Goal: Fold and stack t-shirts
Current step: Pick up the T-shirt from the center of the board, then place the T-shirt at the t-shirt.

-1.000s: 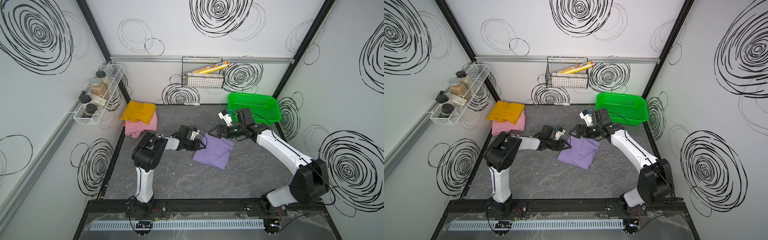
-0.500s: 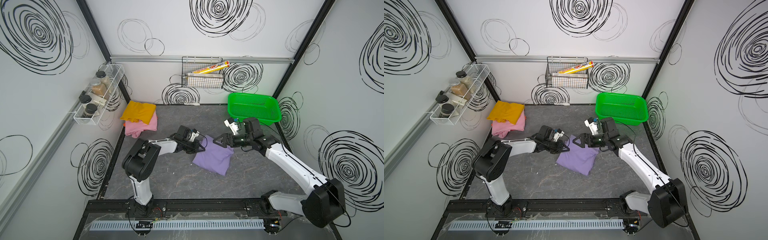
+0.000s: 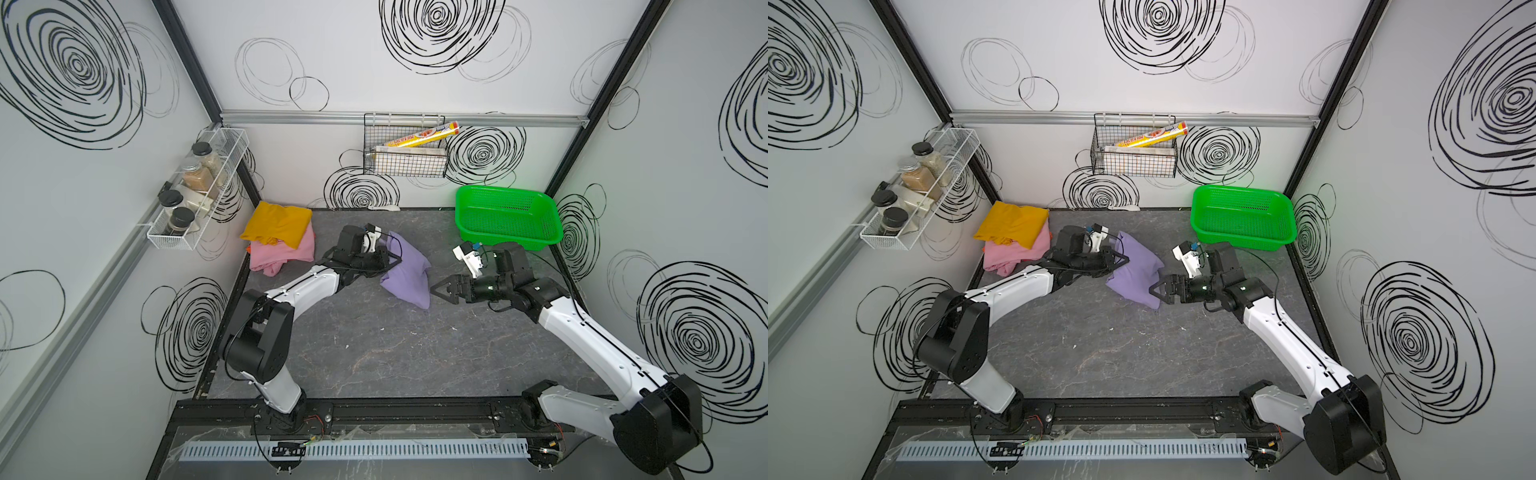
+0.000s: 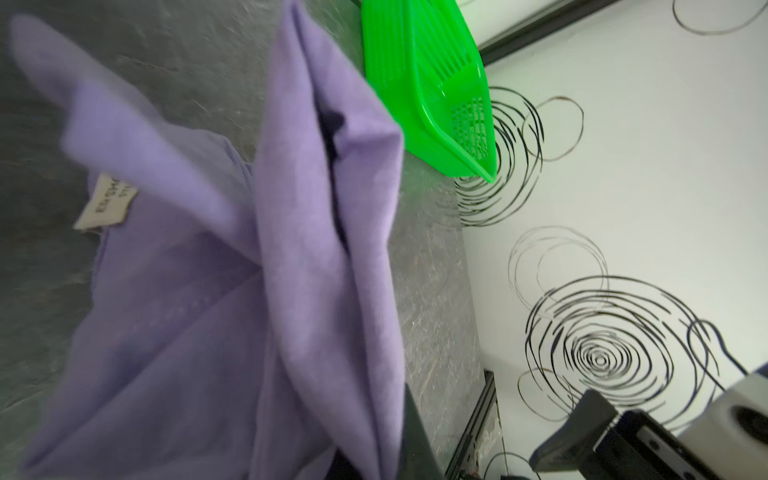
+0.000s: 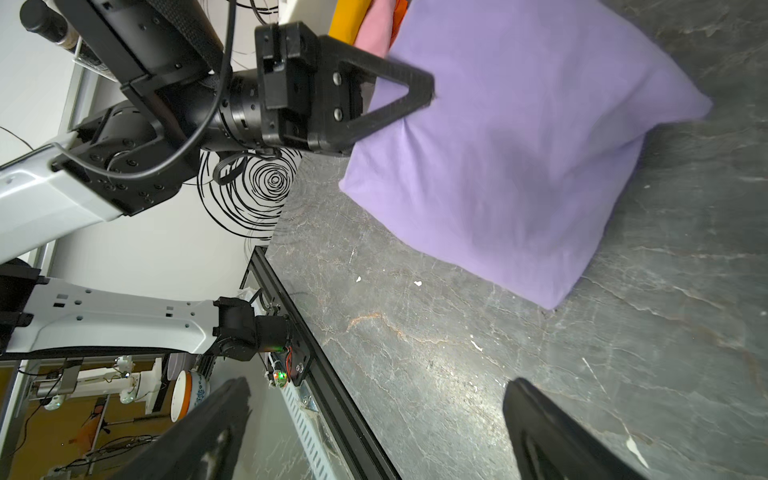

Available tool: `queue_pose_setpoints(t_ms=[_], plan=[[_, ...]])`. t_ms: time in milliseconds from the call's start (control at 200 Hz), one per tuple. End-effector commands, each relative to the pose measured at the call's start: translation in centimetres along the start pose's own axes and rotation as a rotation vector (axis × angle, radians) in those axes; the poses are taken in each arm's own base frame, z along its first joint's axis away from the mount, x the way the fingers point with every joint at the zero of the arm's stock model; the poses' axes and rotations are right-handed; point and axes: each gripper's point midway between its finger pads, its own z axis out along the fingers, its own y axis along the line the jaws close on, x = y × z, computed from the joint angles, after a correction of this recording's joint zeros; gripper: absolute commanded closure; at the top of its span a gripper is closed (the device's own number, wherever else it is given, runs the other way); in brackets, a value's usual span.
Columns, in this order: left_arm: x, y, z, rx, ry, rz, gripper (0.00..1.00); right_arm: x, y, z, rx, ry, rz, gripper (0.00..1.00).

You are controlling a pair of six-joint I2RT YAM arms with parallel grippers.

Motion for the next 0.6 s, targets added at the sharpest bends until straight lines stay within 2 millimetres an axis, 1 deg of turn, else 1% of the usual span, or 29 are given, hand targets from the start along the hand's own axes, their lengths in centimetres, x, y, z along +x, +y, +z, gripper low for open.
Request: queue_pose_setpoints(t_ms=[0,155,270,390,596], plan=[[-4.9,-1.8,-3.1,0.019,-0.195,0.020,1.00,1.1,-0.2,-0.4,0.012,0.018,-0.010,0.00],[-9.6,-1.4,-5.3,0.024,-0.341,-0.018,1.00,1.6,-0.1,-0.5,0.002,0.021,-0.002,0.00],[-13.4,-1.3,-7.1,0.043,-0.461,-0.041,1.00,2.3,-0.3,-0.7,0.007,0.027,-0.004,0.00],[-17.3,-1.2,-8.5,0.099,-0.561,-0.071,1.00,3.4,-0.8,-0.8,0.021,0.038,0.001,0.00],[-24.2,-0.2,-11.0,0.169,-0.702,-0.118,1.00,5.0,-1.8,-0.6,0.037,0.066,0.021,0.00]])
